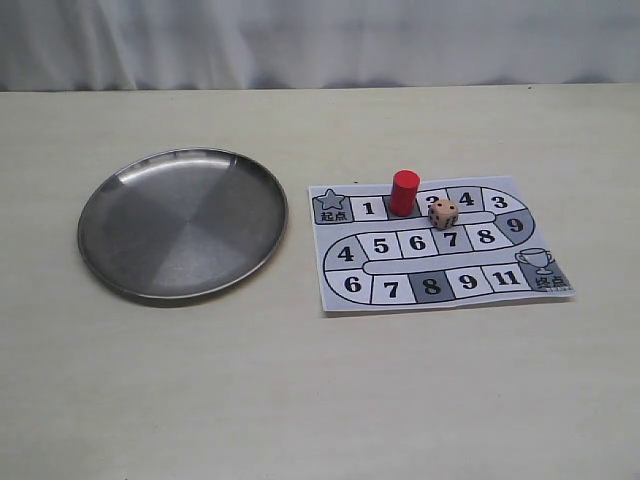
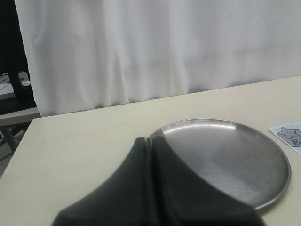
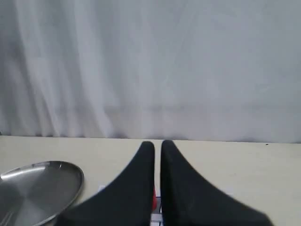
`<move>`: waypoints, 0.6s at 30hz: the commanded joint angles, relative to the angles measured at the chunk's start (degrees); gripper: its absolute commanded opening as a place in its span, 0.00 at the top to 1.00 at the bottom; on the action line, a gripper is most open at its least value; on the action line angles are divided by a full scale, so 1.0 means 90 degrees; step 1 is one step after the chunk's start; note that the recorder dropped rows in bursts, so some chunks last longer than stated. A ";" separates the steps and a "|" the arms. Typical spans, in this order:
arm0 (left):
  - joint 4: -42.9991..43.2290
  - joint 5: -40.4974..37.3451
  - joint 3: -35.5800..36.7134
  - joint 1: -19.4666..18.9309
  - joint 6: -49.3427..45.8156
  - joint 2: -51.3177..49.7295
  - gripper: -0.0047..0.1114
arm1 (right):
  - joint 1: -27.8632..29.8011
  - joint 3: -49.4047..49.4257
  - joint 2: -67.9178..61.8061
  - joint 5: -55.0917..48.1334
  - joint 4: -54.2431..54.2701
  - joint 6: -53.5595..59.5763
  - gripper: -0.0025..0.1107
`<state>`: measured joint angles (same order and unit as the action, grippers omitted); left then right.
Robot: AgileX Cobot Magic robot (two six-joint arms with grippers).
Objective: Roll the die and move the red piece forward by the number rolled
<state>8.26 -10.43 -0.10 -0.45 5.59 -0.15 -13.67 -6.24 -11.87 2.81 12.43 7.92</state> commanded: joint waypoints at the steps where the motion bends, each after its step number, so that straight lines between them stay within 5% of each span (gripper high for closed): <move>1: 0.0002 0.0055 0.0011 0.0053 0.0006 0.0016 0.96 | 0.0027 0.0037 0.0472 -0.1055 0.0014 0.0359 0.94; 6: 0.0002 0.0055 0.0011 0.0053 0.0006 0.0016 0.96 | 0.0027 0.0058 0.0669 -0.1619 0.0014 0.0403 0.94; 18: 0.0002 0.0055 0.0011 0.0053 0.0006 0.0016 0.96 | 0.0027 0.0694 0.0669 -0.0640 -0.1147 -0.0136 0.94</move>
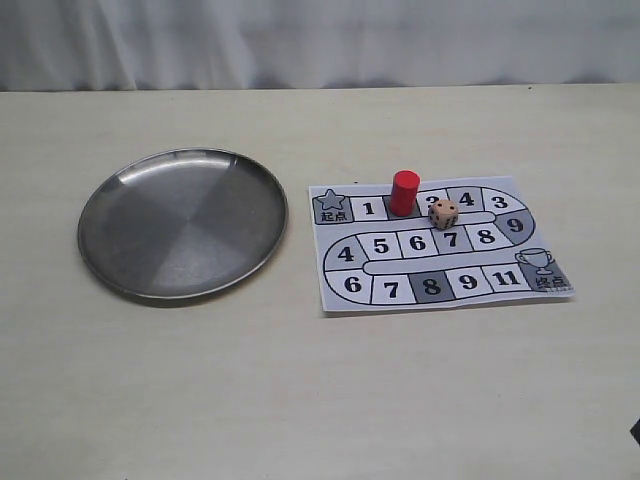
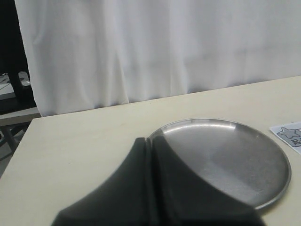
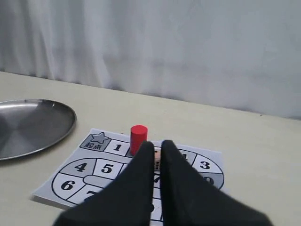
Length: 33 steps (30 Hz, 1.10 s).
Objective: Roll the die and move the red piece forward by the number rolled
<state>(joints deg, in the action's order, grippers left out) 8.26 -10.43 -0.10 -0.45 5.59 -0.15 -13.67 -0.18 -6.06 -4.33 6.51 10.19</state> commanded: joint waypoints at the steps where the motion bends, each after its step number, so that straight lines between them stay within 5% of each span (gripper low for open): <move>1: 0.0002 0.0055 0.0011 0.0053 0.0006 0.0016 0.96 | 0.0027 0.0020 0.0023 0.0154 -0.0489 -0.0417 0.94; 12: 0.0002 0.0055 0.0011 0.0053 0.0006 0.0016 0.96 | 0.0041 0.0020 0.0023 0.0154 -0.0391 -0.0417 0.94; 23: 0.0002 0.0055 0.0011 0.0053 0.0006 0.0016 0.96 | 0.1274 0.0020 0.0673 -0.0105 0.0417 -0.0429 0.94; 33: 0.0002 0.0055 0.0011 0.0053 0.0006 0.0016 0.96 | 0.1322 0.0020 0.0673 -0.0721 0.0390 -0.0181 0.94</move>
